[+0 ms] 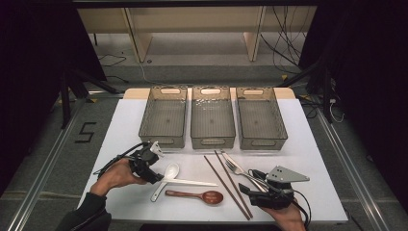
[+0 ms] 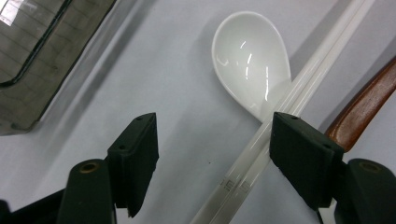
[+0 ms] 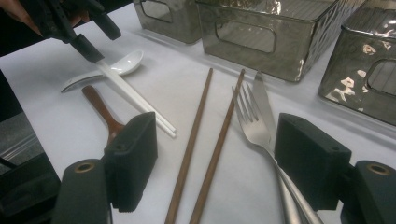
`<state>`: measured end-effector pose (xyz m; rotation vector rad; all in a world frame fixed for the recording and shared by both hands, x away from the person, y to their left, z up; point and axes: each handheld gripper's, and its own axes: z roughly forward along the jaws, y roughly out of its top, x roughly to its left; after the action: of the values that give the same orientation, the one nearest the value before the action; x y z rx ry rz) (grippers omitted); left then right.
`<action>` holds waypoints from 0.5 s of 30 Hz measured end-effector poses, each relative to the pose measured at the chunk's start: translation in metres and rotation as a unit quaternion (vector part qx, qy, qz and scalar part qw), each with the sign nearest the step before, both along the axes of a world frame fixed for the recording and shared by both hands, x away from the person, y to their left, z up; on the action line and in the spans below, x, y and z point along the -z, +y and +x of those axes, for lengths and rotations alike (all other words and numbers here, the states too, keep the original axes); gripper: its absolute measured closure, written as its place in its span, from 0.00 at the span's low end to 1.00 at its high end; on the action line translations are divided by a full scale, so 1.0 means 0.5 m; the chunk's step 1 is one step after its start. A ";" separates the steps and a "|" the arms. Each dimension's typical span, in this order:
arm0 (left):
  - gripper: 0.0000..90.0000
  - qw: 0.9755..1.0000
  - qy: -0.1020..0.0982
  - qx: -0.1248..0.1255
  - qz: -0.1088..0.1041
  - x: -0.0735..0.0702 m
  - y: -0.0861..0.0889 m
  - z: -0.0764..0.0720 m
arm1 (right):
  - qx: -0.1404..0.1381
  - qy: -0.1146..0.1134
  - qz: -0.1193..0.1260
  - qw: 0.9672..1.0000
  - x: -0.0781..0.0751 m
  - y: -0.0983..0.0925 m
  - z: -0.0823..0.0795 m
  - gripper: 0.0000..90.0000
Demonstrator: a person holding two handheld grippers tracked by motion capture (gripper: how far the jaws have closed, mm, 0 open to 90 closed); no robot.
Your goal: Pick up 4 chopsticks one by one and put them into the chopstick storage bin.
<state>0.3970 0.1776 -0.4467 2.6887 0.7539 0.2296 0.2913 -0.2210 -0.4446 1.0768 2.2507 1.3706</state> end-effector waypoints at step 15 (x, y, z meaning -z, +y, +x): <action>0.39 0.999 0.015 0.017 0.026 0.016 -0.019 0.002 | 0.000 0.001 -0.002 1.000 0.000 0.001 0.000 0.34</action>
<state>0.3981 0.1682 -0.4547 2.7564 0.7196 0.2040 0.2911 -0.2205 -0.4444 1.0771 2.2541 1.3664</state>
